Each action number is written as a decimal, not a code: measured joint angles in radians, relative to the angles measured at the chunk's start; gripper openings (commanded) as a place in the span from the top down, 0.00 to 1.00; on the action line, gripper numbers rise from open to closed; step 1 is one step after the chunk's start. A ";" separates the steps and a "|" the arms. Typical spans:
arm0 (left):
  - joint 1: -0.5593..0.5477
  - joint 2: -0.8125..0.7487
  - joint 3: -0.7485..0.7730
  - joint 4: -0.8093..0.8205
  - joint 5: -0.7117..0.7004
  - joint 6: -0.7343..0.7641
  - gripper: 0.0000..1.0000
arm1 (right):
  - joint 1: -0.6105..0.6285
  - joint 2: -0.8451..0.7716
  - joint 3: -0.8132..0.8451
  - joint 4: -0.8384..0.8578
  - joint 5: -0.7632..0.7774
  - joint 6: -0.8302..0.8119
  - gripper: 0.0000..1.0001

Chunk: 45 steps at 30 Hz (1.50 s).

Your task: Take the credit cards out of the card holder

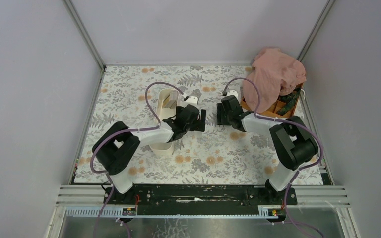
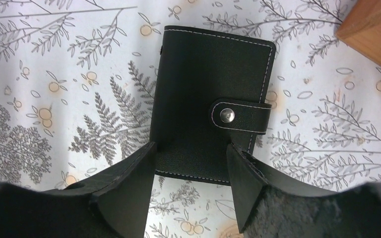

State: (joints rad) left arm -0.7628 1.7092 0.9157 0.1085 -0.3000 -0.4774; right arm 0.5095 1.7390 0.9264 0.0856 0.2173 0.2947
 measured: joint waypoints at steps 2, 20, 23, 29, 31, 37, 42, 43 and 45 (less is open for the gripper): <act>0.000 0.030 0.047 -0.045 -0.002 0.017 0.14 | 0.000 -0.021 -0.024 0.003 0.003 0.000 0.38; 0.006 -0.132 -0.022 -0.048 -0.133 0.061 0.00 | 0.027 -0.059 -0.058 0.017 0.114 -0.019 0.26; 0.034 -0.109 0.011 -0.053 -0.177 0.040 0.01 | 0.027 -0.056 -0.057 0.010 0.158 -0.026 0.23; 0.078 -0.061 0.016 -0.032 -0.174 -0.003 0.05 | 0.027 -0.026 -0.048 0.006 0.229 -0.030 0.27; 0.077 -0.062 -0.016 -0.007 -0.144 -0.019 0.07 | 0.027 -0.007 -0.030 0.006 0.233 -0.030 0.30; 0.074 -0.124 -0.144 0.081 -0.094 -0.045 0.11 | 0.026 0.009 -0.011 0.014 0.158 -0.029 0.30; 0.061 -0.187 -0.184 0.129 -0.093 -0.046 0.12 | 0.027 0.027 0.019 0.001 0.034 -0.028 0.30; 0.059 -0.194 -0.187 0.138 -0.093 -0.046 0.12 | 0.027 0.030 0.023 0.000 0.015 -0.028 0.31; 0.056 -0.199 -0.187 0.150 -0.091 -0.046 0.12 | 0.035 0.031 0.026 -0.011 -0.011 -0.027 0.30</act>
State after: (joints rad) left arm -0.7063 1.5101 0.7284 0.2581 -0.3908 -0.5232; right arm 0.5442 1.7699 0.9527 0.0750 0.2062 0.2672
